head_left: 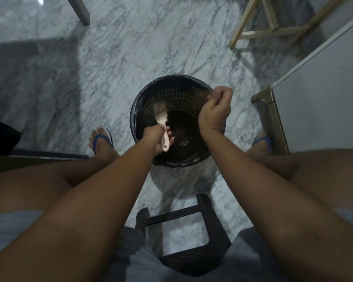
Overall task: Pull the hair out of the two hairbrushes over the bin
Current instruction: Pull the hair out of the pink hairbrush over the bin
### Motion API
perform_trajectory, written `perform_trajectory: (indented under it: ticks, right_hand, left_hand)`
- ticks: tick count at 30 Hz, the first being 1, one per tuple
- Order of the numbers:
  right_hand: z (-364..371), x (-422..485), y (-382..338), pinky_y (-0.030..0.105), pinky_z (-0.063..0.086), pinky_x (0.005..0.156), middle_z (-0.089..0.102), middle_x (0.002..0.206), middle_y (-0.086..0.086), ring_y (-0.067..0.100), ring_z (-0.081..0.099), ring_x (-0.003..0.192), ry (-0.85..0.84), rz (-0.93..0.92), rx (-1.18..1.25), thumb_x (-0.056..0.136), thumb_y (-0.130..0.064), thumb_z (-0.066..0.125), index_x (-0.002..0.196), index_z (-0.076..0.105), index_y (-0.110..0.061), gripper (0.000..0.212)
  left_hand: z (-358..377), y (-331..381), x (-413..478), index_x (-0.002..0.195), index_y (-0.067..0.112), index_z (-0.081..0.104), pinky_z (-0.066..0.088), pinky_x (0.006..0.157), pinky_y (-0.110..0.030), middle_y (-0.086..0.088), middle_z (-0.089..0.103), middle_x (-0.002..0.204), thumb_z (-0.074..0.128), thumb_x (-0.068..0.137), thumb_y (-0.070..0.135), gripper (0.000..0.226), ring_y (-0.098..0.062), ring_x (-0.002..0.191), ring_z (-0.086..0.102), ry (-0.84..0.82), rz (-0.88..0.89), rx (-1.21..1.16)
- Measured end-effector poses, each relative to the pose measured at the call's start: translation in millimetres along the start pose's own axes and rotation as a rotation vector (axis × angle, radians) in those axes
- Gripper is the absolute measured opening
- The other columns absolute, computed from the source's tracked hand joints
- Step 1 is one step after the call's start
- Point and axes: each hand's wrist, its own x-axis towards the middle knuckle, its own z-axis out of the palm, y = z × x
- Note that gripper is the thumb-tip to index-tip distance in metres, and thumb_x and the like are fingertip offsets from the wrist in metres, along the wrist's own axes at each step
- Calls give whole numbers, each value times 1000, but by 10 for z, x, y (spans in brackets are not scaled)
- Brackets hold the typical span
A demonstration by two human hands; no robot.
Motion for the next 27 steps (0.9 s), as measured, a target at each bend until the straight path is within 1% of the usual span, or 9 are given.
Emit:
perform_trajectory:
  ticks: [2, 5, 7, 10, 12, 15, 18, 22, 27]
  right_hand:
    - [-38, -16, 17, 24, 43, 64, 58, 76, 1, 9, 55, 67, -137, 108, -97, 101, -10, 41, 95, 56, 3, 20]
    - [-92, -24, 60, 32, 46, 91, 66, 114, 19, 32, 62, 110, -755, 387, -567, 97, -11, 50, 117, 62, 4, 28]
    - [-79, -59, 75, 37, 44, 101, 59, 129, 24, 37, 56, 122, -973, 461, -764, 95, -13, 52, 130, 54, 6, 40]
    - [-3, -113, 41, 36, 34, 113, 46, 148, 18, 31, 44, 137, -829, 411, -483, 99, -23, 48, 151, 34, -9, 55]
    - [61, -130, 24, 30, 35, 110, 50, 146, 9, 18, 50, 131, -750, 359, -271, 100, -39, 49, 153, 33, -21, 58]
    - [104, -118, 16, 14, 43, 94, 68, 123, 1, 4, 61, 102, -739, 242, -169, 95, -38, 61, 140, 55, -21, 48]
    - [115, -56, 102, 29, 54, 93, 76, 103, 2, 10, 69, 95, -551, 108, -193, 91, -21, 67, 111, 75, -11, 23]
    - [92, 16, 123, 31, 55, 83, 74, 90, 0, 10, 67, 86, -444, 12, -164, 93, -18, 63, 95, 75, -10, 15]
    - [63, 85, -4, 29, 54, 75, 69, 88, 5, 16, 65, 83, -219, -71, -40, 97, -16, 57, 93, 69, -4, 17]
  left_hand:
    - [-28, 18, 0, 106, 7, 64, 51, 59, -31, -6, 60, 102, 46, 101, 11, 19, -15, 85, 57, -22, 32, 35]
    - [-76, 47, 8, 120, 9, 64, 51, 56, -30, -6, 63, 107, 48, 101, 14, 25, -15, 83, 58, -77, 115, 117]
    - [-92, 60, -6, 124, 10, 62, 51, 54, -29, -4, 64, 108, 48, 101, 14, 27, -15, 80, 58, -106, 155, 155]
    - [-118, 73, -45, 128, 15, 61, 50, 55, -29, 2, 66, 113, 48, 101, 13, 29, -14, 81, 58, -150, 169, 183]
    - [-140, 81, -65, 130, 18, 60, 48, 59, -29, 5, 66, 113, 47, 102, 14, 31, -13, 80, 57, -198, 157, 210]
    - [-185, 85, -61, 130, 21, 58, 48, 61, -29, 8, 67, 112, 46, 102, 12, 32, -12, 79, 56, -249, 139, 251]
    - [-222, 82, -46, 132, 18, 58, 49, 60, -29, 7, 68, 112, 47, 101, 11, 34, -13, 79, 57, -280, 135, 274]
    - [-192, 45, -52, 124, 17, 61, 47, 57, -29, 3, 67, 112, 43, 103, 10, 28, -12, 75, 55, -261, 111, 211]
    - [-99, -9, -24, 111, 6, 66, 46, 51, -25, -5, 56, 79, 41, 103, 16, 28, -13, 66, 52, -179, 1, 94]
